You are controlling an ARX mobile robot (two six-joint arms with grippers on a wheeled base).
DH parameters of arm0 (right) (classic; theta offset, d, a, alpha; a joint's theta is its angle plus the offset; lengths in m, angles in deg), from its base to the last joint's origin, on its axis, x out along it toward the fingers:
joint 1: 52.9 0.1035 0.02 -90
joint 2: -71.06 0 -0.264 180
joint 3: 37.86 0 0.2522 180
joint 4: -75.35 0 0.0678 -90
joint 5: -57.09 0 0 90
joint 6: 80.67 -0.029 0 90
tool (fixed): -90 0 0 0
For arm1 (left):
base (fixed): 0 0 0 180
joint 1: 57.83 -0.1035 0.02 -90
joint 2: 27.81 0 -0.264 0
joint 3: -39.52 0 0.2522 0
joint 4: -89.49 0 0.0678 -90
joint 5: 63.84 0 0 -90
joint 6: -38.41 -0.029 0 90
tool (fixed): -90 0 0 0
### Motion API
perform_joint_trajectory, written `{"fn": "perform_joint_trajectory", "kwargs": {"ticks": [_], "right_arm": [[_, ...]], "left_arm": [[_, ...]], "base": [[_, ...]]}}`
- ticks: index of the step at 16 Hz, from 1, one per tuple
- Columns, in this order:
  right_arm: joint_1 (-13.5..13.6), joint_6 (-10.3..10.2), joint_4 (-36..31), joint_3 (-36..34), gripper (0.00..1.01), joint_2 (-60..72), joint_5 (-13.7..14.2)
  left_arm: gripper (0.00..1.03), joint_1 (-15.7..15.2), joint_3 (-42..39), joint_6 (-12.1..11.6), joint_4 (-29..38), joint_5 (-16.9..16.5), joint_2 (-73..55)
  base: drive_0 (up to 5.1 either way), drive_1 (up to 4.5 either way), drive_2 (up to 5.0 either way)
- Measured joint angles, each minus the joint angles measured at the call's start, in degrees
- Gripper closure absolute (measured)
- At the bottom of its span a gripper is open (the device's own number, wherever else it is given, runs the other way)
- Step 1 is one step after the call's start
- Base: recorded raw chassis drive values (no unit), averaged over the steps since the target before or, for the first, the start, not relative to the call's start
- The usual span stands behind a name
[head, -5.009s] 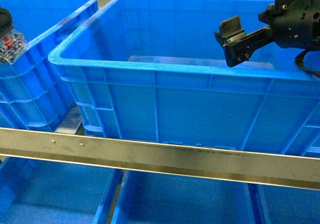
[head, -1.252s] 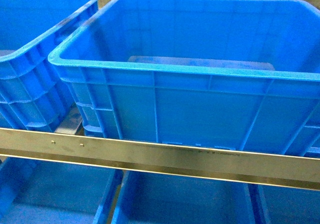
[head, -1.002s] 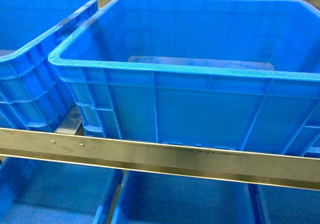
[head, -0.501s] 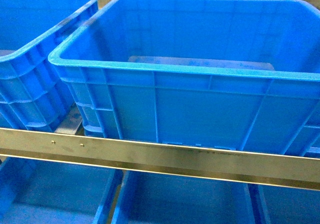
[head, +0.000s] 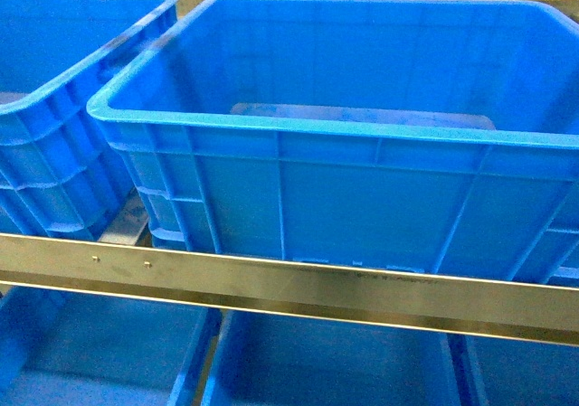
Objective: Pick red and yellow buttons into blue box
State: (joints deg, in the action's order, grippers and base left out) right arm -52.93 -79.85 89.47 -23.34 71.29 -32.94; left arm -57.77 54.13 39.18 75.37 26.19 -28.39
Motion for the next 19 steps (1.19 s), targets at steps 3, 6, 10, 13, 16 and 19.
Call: {"fn": "perform_joint_trajectory", "kwargs": {"ticks": [3, 6, 10, 13, 16, 19], "right_arm": [[0.0, 0.0, -0.2, 0.0, 0.99, 0.0, 0.0], [0.0, 0.0, -0.1, 0.0, 0.99, 0.0, 0.0], [0.0, 0.0, -0.1, 0.0, 0.89, 0.0, 0.0], [0.0, 0.0, -0.2, 0.0, 0.54, 0.0, 0.0], [0.0, 0.0, -0.1, 0.0, 0.19, 0.0, 0.0], [0.0, 0.0, -0.1, 0.0, 0.04, 0.0, 0.0]], "left_arm": [[1.01, 0.0, 0.0, 0.0, 0.2, 0.0, 0.0], [1.01, 0.0, 0.0, 0.0, 0.2, 0.0, 0.0], [0.77, 0.0, 0.0, 0.0, 0.2, 0.0, 0.0], [0.43, 0.0, 0.0, 0.0, 0.2, 0.0, 0.0], [0.08, 0.0, 0.0, 0.0, 0.2, 0.0, 0.0], [0.05, 0.0, 0.0, -0.1, 0.2, 0.0, 0.0]], "base": [[0.0, 0.0, 0.0], [0.0, 0.0, 0.0], [0.0, 0.0, 0.0], [0.0, 0.0, 0.0], [0.0, 0.0, 0.0], [0.0, 0.0, 0.0]]}}
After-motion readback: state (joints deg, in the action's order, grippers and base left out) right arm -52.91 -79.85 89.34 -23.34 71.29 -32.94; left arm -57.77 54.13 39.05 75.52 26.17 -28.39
